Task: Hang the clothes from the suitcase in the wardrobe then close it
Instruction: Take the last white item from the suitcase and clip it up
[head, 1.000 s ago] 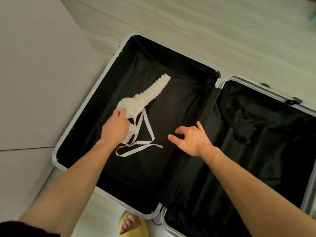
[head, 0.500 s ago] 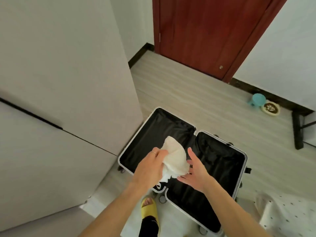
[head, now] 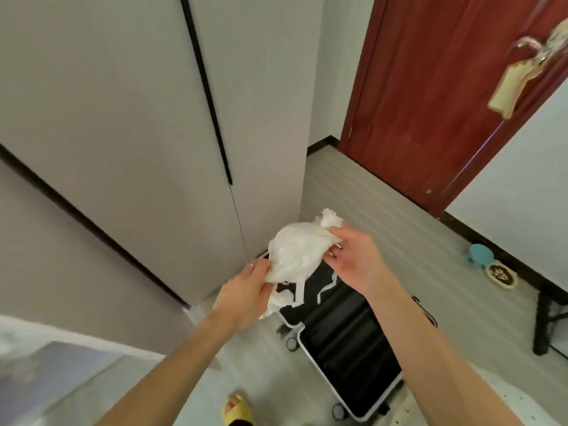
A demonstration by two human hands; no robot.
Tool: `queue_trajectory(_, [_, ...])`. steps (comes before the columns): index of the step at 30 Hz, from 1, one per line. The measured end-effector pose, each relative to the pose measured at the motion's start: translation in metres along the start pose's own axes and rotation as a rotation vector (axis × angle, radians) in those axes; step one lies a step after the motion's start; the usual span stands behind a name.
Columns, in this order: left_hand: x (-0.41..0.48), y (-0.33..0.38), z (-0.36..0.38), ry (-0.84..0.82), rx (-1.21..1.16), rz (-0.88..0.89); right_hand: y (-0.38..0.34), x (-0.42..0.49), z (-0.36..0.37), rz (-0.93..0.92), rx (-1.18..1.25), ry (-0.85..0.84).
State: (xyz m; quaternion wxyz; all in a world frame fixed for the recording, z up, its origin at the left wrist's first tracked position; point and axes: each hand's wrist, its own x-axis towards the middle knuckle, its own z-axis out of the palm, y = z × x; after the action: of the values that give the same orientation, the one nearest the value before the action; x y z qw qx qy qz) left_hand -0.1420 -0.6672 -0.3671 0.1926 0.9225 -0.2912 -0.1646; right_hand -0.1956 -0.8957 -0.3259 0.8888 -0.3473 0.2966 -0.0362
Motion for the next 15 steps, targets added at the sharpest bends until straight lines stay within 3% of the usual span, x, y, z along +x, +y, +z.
queue_trajectory(3, [-0.056,-0.030,0.016,-0.156,-0.032,-0.113,0.025,-0.040,0.032,-0.012,-0.197,-0.157])
queue_trajectory(6, [-0.099,-0.054,0.010,-0.195,-0.166,-0.162,0.064,-0.067,0.060,-0.023,-0.416,-0.236])
queue_trajectory(13, [-0.223,-0.129,-0.046,-0.022,-0.607,-0.290,0.179,-0.132,0.148,0.084,-0.801,-0.479])
queue_trajectory(15, [-0.252,-0.154,-0.056,0.026,-0.775,-0.341,0.209,-0.147,0.168,0.149,-0.751,-0.495])
